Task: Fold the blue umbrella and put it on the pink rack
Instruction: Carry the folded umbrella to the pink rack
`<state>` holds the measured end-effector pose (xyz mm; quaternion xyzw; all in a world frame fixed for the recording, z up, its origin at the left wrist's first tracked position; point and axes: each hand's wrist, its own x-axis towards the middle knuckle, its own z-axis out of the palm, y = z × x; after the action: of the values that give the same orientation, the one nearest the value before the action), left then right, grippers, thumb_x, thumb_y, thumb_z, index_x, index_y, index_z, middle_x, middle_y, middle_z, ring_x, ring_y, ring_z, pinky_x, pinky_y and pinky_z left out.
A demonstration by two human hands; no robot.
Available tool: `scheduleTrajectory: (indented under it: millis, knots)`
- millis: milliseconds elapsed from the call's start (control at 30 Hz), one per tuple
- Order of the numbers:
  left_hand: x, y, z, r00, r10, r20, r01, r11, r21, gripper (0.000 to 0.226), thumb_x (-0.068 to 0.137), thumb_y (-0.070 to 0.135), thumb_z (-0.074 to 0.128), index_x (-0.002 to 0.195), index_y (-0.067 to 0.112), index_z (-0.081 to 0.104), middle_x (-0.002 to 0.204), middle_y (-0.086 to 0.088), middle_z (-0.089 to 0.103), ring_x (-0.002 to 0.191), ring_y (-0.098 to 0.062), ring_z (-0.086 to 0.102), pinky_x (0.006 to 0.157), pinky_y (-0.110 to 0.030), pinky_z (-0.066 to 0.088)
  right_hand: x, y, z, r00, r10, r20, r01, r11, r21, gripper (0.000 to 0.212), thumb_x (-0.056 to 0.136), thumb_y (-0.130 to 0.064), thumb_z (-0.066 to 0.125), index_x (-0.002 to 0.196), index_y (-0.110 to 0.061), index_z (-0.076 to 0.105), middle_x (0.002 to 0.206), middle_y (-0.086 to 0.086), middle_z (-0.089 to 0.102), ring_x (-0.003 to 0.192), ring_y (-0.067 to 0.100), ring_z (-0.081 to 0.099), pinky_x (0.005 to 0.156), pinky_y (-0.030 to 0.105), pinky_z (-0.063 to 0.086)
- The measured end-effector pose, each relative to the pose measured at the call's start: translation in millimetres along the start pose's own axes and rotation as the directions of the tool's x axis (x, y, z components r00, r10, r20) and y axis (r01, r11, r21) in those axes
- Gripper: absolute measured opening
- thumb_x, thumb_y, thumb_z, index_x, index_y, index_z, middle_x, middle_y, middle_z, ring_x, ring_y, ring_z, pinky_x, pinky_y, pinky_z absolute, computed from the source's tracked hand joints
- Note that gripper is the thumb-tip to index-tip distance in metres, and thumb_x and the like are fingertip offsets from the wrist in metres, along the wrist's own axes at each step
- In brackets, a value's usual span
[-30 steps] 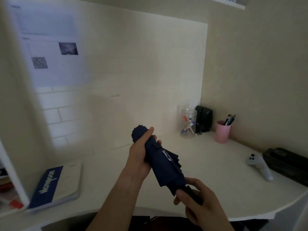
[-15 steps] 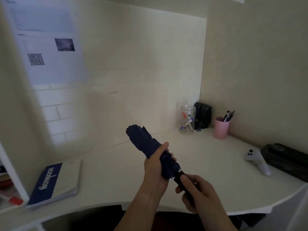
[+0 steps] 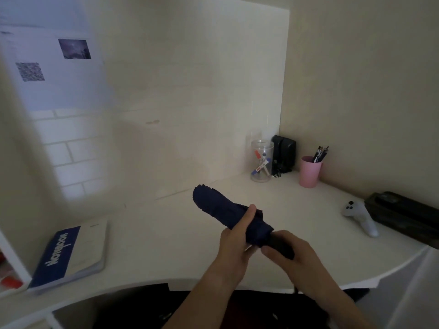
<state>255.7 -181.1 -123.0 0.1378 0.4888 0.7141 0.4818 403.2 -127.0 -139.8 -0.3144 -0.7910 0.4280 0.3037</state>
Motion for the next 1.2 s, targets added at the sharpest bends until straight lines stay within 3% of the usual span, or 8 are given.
scheduleTrajectory:
  millis: [100,233,333,500,600,767,967,1200]
  knots:
    - [-1,-1,-30,0.999,0.016,-0.042,0.01,0.83,0.558,0.063,0.079,0.075,0.064,0.097,0.016,0.076,0.09,0.002,0.08,0.083,-0.019,0.077,0.088,-0.038,0.059,9,24,-39,0.983,0.122,0.137,-0.137,0.986,0.099,0.008,0.095,-0.021,0.068,0.096,-0.018,0.075,0.076,0.0,0.072,0.059,0.009,0.054,0.059,0.023,0.041]
    - [22,-1,-75,0.781,0.624,-0.033,-0.243,0.353,0.904,0.05,0.088,0.069,0.053,0.094,0.021,0.063,0.093,0.004,0.062,0.088,-0.017,0.061,0.076,-0.033,0.048,7,52,-80,0.954,0.211,0.211,-0.202,0.977,-0.067,0.013,0.094,-0.027,0.069,0.102,-0.02,0.076,0.088,0.001,0.076,0.068,0.013,0.064,0.062,0.02,0.05]
    - [53,-9,-83,0.891,0.43,0.149,-0.362,0.472,0.804,0.049,0.096,0.044,0.065,0.14,0.042,0.047,0.124,0.004,0.053,0.112,-0.017,0.055,0.095,-0.037,0.051,5,67,-85,0.961,0.23,0.155,-0.197,0.96,-0.202,0.021,0.088,-0.035,0.076,0.107,-0.027,0.076,0.1,-0.001,0.076,0.091,0.017,0.07,0.085,0.033,0.056]
    - [72,-26,-86,0.849,0.264,0.457,-0.523,0.312,0.793,0.05,0.073,0.053,0.064,0.123,0.055,0.059,0.125,0.009,0.067,0.115,-0.009,0.063,0.101,-0.035,0.053,-10,87,-86,0.994,0.078,-0.073,-0.107,0.731,-0.674,0.045,0.081,-0.043,0.069,0.124,-0.033,0.064,0.11,-0.002,0.067,0.105,0.024,0.057,0.094,0.038,0.044]
    - [67,-25,-82,0.812,0.239,0.532,-0.579,0.215,0.787,0.059,0.075,0.036,0.074,0.125,0.059,0.054,0.121,0.014,0.068,0.109,0.003,0.064,0.093,-0.015,0.049,-21,91,-78,0.989,0.066,-0.132,-0.135,0.769,-0.625,0.04,0.091,-0.026,0.064,0.131,-0.027,0.061,0.115,0.003,0.064,0.107,0.026,0.055,0.092,0.036,0.045]
    - [60,-30,-48,0.788,0.245,0.565,-0.61,0.189,0.769,0.06,0.076,0.021,0.082,0.13,0.03,0.058,0.127,0.006,0.064,0.116,-0.025,0.064,0.09,-0.009,0.045,-50,98,-96,0.975,-0.01,-0.223,-0.119,0.824,-0.554,0.041,0.09,-0.019,0.068,0.13,-0.028,0.061,0.116,-0.004,0.064,0.107,0.014,0.055,0.094,0.029,0.046]
    - [32,-97,106,0.553,0.195,0.81,-0.832,0.079,0.549,0.063,0.076,0.006,0.086,0.125,0.035,0.06,0.121,0.015,0.061,0.108,0.005,0.059,0.086,-0.014,0.047,-172,134,-223,0.869,-0.039,-0.494,-0.244,0.834,-0.495,0.042,0.085,-0.022,0.075,0.125,-0.026,0.063,0.114,-0.009,0.062,0.1,0.004,0.059,0.088,0.015,0.049]
    - [31,-318,289,0.367,-0.196,0.909,-0.894,0.195,0.403,0.062,0.087,0.013,0.077,0.133,0.045,0.05,0.128,0.014,0.051,0.113,0.001,0.056,0.087,-0.005,0.047,-318,265,-351,0.665,0.305,-0.682,-0.647,0.691,-0.321,0.043,0.086,-0.013,0.076,0.125,-0.028,0.062,0.11,-0.015,0.059,0.097,0.005,0.061,0.079,0.01,0.042]
